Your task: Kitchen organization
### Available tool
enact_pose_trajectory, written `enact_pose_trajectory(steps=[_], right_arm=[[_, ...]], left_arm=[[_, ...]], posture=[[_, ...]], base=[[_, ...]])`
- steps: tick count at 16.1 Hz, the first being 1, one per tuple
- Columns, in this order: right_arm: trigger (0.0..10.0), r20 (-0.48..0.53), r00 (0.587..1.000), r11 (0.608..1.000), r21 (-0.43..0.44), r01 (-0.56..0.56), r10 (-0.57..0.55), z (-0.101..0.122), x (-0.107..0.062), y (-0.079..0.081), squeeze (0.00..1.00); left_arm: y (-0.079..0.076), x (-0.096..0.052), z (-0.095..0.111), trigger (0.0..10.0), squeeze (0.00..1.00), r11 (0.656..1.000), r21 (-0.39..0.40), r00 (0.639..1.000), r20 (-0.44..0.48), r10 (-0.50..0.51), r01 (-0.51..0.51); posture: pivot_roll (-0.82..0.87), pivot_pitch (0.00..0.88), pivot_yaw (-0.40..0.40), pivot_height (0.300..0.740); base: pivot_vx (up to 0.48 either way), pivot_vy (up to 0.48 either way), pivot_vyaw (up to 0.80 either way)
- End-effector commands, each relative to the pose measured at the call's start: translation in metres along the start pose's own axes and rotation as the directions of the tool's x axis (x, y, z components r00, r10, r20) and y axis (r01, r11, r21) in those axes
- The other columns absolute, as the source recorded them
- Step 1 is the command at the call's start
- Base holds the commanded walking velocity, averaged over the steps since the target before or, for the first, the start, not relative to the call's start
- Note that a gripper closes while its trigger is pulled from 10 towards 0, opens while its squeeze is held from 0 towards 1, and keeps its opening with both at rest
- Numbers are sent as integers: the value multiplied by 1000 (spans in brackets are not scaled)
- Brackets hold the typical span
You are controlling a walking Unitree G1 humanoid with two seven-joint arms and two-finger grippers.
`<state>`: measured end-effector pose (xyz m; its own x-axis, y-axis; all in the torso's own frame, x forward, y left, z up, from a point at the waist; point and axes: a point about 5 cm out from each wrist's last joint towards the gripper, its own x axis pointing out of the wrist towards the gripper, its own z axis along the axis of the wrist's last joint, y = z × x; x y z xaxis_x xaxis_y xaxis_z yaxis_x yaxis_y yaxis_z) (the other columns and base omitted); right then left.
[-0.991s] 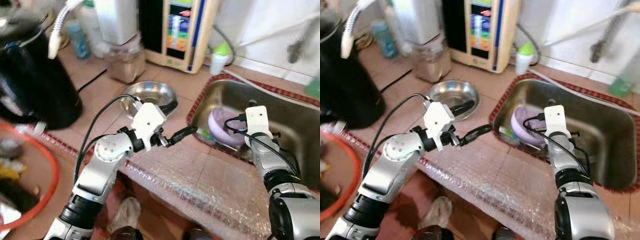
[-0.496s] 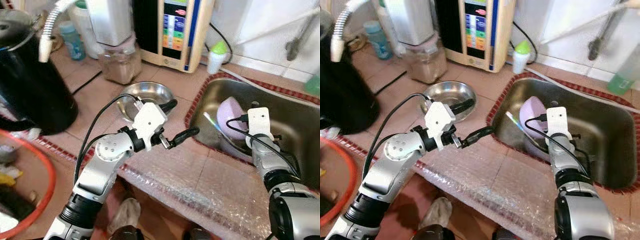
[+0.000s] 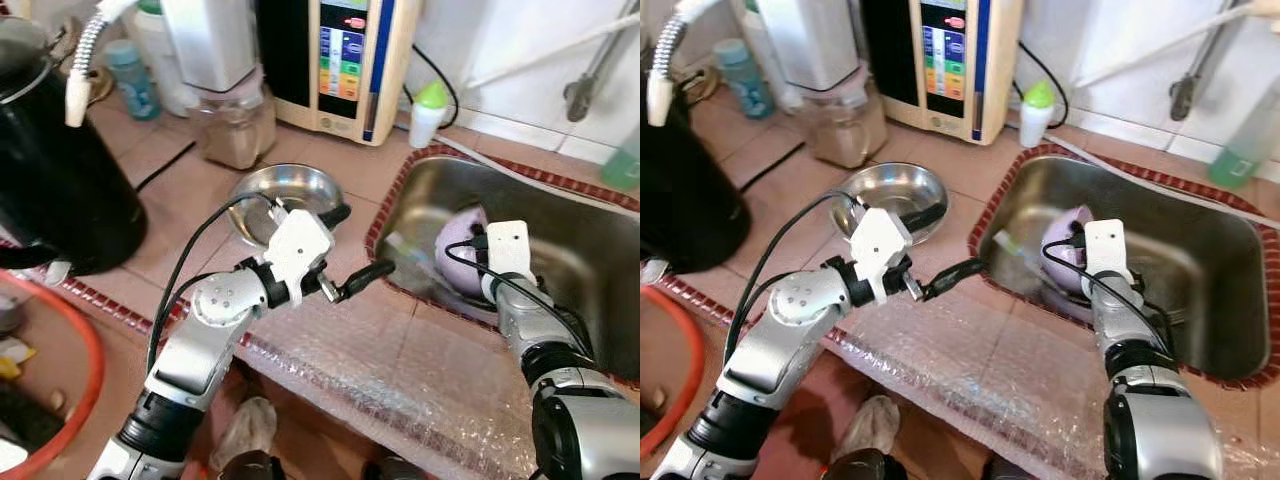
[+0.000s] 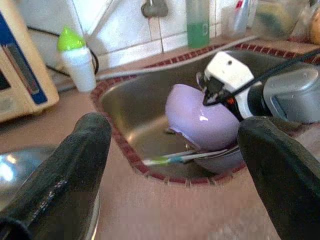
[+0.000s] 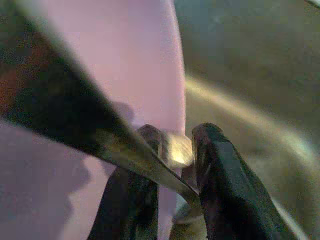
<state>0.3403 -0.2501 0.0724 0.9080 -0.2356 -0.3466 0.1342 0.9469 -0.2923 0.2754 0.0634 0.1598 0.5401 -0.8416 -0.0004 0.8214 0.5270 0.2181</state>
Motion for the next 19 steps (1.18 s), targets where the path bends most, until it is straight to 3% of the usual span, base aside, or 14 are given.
enact_pose_trajectory(steps=[1, 2, 3, 7, 9, 10, 11, 12, 17, 19], right_arm=[[10000, 27, 1000, 1000, 17, 12, -13, 6, 1, -2, 1000], [10000, 74, 997, 999, 46, 24, -27, 15, 1, -3, 1000], [10000, 186, 981, 997, 67, 47, -58, 33, 1, -8, 1000], [10000, 378, 919, 990, 119, 72, -113, 61, -6, -12, 1000], [10000, 460, 882, 994, 89, 64, -98, 72, -11, -8, 1000], [10000, 489, 868, 996, 70, 58, -85, 77, -14, -6, 1000], [10000, 516, 854, 998, 51, 48, -67, 80, -17, -1, 1000], [10000, 544, 838, 999, 38, 29, -45, 84, -20, 5, 0], [10000, 589, 803, 996, -55, -76, 94, 81, -35, 36, 0], [10000, 602, 784, 988, -63, -142, 151, 78, -42, 46, 0]], left_arm=[[-4, 0, 3, 10000, 1000, 1000, 15, 1000, 3, -21, 21], [-4, 0, 3, 10000, 1000, 1000, 15, 1000, 2, -21, 21], [-4, 0, 4, 10000, 1000, 1000, 12, 1000, 2, -26, 26], [4, -2, 6, 10000, 1000, 1000, 24, 1000, 11, 20, -20], [25, -6, 9, 10000, 1000, 977, 40, 977, 46, 207, -209], [31, -8, 10, 10000, 1000, 966, 45, 966, 59, 253, -256], [39, -12, 10, 10000, 165, 945, 43, 945, 67, 321, -325], [50, -16, 10, 10000, 0, 910, 30, 908, 74, 411, -414], [90, -42, -2, 10000, 0, 716, -15, 716, 2, 698, -698], [97, -48, -12, 10000, 0, 664, -36, 665, -59, 744, -747]], posture=[[21, 41, 18, 740], [22, 40, 17, 740], [23, 39, 16, 740], [20, 37, 16, 740], [19, 35, 17, 740], [19, 35, 17, 740], [22, 34, 15, 740], [24, 34, 14, 740], [22, 36, 13, 740], [20, 41, 15, 740]], base=[[0, 0, 0], [0, 0, 0], [0, 0, 0], [0, 0, 0], [0, 0, 0], [0, 0, 0], [0, 0, 0], [0, 0, 0], [0, 0, 0], [0, 0, 0]])
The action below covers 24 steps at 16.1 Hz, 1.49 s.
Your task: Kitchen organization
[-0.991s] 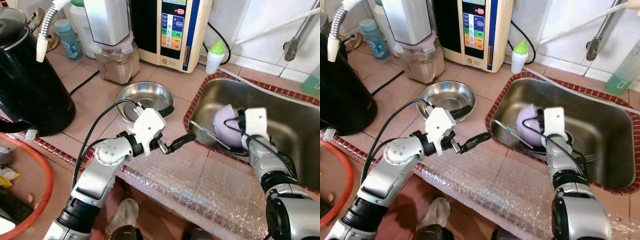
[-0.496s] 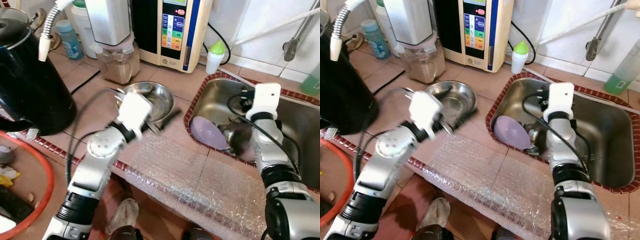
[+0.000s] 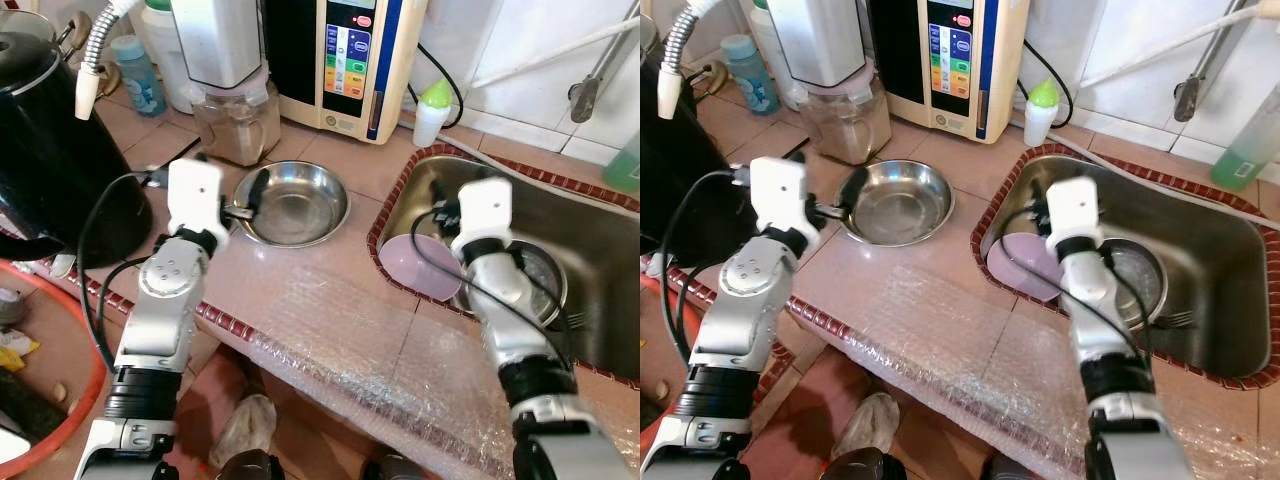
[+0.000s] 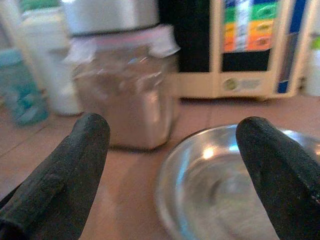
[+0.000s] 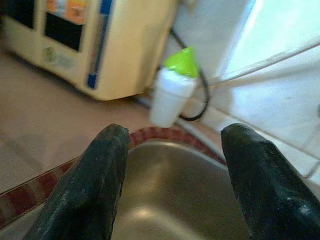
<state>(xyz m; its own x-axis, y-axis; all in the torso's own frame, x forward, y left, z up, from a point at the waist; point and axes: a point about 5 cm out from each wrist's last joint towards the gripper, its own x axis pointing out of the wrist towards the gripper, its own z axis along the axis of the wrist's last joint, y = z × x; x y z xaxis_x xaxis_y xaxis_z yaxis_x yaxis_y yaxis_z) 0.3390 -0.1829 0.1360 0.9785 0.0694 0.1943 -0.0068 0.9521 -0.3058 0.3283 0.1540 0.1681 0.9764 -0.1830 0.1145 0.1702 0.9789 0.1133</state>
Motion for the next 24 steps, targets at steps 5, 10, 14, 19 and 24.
enact_pose_trajectory(steps=[5, 10, 14, 19, 24], right_arm=[[10000, 77, 988, 991, -3, -135, 135, 14, -7, 23, 0], [10000, 67, 979, 981, -33, -191, 193, 15, -13, 31, 0], [10000, 62, 972, 974, -27, -223, 225, 15, -13, 36, 0], [10000, 52, 965, 966, -42, -255, 257, 13, -17, 41, 0], [10000, 47, 959, 958, -69, -277, 281, 13, -17, 43, 0]], left_arm=[[11, 7, -21, 10000, 0, 994, -71, 981, -178, 74, -88], [-6, 13, -31, 0, 0, 958, -285, 956, -285, -62, -23], [-14, 15, -30, 0, 0, 937, -350, 948, -294, -121, 11], [-18, 17, -32, 0, 0, 910, -415, 933, -324, -160, 12], [-25, 8, -41, 0, 0, 869, -492, 892, -366, -265, 56]], posture=[[11, 46, 17, 740], [8, 47, 17, 740], [8, 44, 21, 740], [6, 41, 28, 740], [4, 45, 23, 740]], base=[[0, 0, 0], [0, 0, 0], [0, 0, 0], [0, 0, 0], [0, 0, 0]])
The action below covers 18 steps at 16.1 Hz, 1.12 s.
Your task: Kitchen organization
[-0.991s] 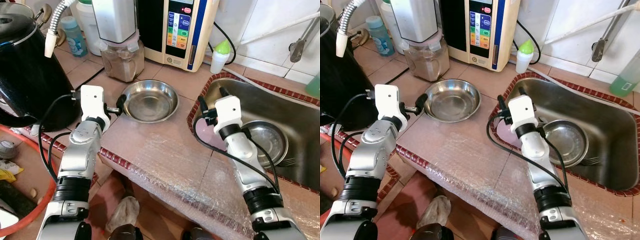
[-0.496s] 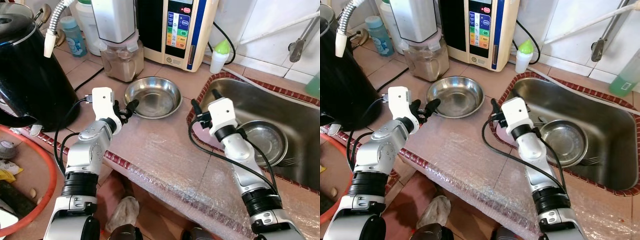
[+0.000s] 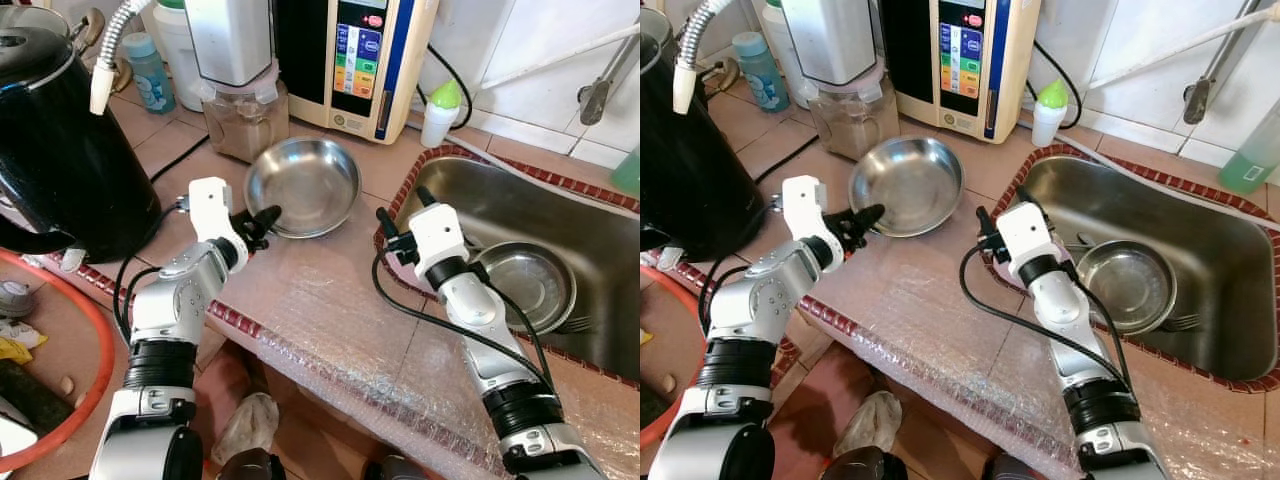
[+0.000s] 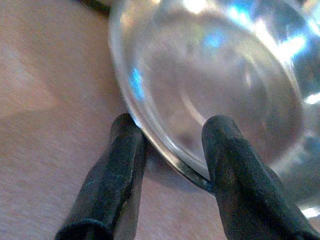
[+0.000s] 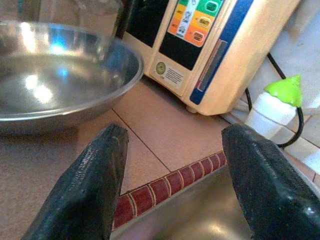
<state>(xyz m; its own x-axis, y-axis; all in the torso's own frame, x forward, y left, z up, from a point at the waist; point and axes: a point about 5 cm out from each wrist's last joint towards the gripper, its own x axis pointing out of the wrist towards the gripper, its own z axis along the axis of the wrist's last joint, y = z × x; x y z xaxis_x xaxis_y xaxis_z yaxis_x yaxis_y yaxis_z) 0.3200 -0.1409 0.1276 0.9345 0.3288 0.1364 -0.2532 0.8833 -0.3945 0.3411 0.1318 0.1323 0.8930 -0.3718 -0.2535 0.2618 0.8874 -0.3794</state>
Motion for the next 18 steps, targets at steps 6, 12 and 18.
enact_pose_trajectory(steps=[6, 12, 18], right_arm=[[10000, 12, 1000, 999, -32, -22, 23, 5, 2, -1, 0], [10000, 87, 992, 994, -43, 101, -97, 18, 5, -23, 0], [10000, 136, 967, 977, 31, 212, -215, 34, 8, -45, 0]], left_arm=[[3, -9, -15, 0, 0, 992, 71, 990, -99, -101, 108], [13, -9, -3, 0, 0, 993, 111, 999, -4, -35, 35], [10, -8, 8, 0, 0, 990, 104, 983, 165, 81, -99]], posture=[[1, 43, 19, 740], [6, 39, 16, 740], [6, 35, 21, 740]], base=[[0, 0, 0], [0, 0, 0], [0, 0, 0]])
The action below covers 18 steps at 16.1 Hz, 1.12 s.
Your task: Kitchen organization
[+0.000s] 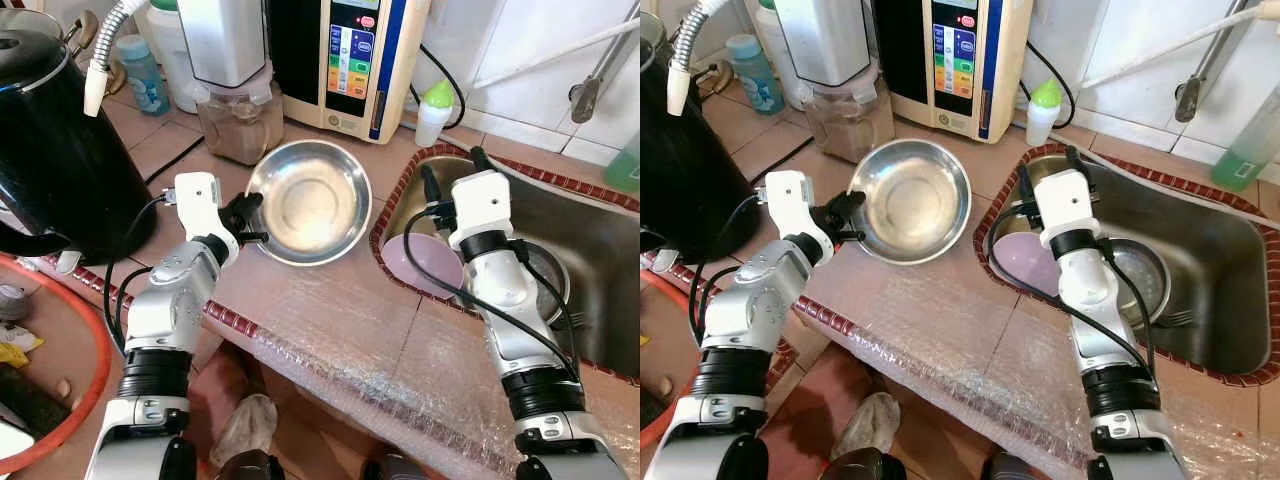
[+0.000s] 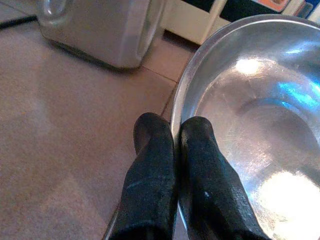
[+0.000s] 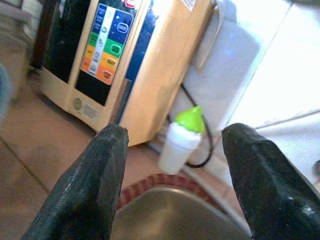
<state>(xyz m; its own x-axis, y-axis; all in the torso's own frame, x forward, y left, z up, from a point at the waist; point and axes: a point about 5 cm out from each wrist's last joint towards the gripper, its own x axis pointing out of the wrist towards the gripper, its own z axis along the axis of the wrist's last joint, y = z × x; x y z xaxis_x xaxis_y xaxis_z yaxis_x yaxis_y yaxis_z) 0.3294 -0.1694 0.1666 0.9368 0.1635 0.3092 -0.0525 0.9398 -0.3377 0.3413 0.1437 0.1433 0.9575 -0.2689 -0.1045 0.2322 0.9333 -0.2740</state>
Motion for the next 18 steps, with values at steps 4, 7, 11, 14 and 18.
enact_pose_trajectory(steps=[4, 7, 11, 14, 18], right_arm=[[10000, -23, 974, 948, 237, -212, 224, 1, -1, 36, 0], [10000, -67, 952, 923, 275, -270, 299, -7, -5, 50, 0], [0, -141, 947, 904, 366, -222, 289, -18, -1, 55, 0], [314, -182, 947, 893, 417, -171, 266, -24, 6, 58, 0], [0, -193, 956, 883, 456, -113, 222, -24, 17, 56, 0]], left_arm=[[-12, -1, 11, 0, 0, 996, 75, 992, 119, -47, 39], [-20, -3, 22, 0, 0, 991, 96, 974, 200, -111, 93], [-34, -8, 30, 0, 0, 975, 62, 934, 282, -220, 211], [-45, -11, 34, 0, 0, 950, 43, 900, 310, -307, 309], [-46, -16, 37, 0, 0, 930, 40, 875, 325, -358, 365]], posture=[[12, 36, 17, 740], [14, 36, 13, 740], [13, 34, 11, 740], [19, 30, 6, 740], [30, 23, -3, 740]], base=[[0, 0, 0], [0, 0, 0], [0, 0, 0], [0, 0, 0], [0, 0, 0]])
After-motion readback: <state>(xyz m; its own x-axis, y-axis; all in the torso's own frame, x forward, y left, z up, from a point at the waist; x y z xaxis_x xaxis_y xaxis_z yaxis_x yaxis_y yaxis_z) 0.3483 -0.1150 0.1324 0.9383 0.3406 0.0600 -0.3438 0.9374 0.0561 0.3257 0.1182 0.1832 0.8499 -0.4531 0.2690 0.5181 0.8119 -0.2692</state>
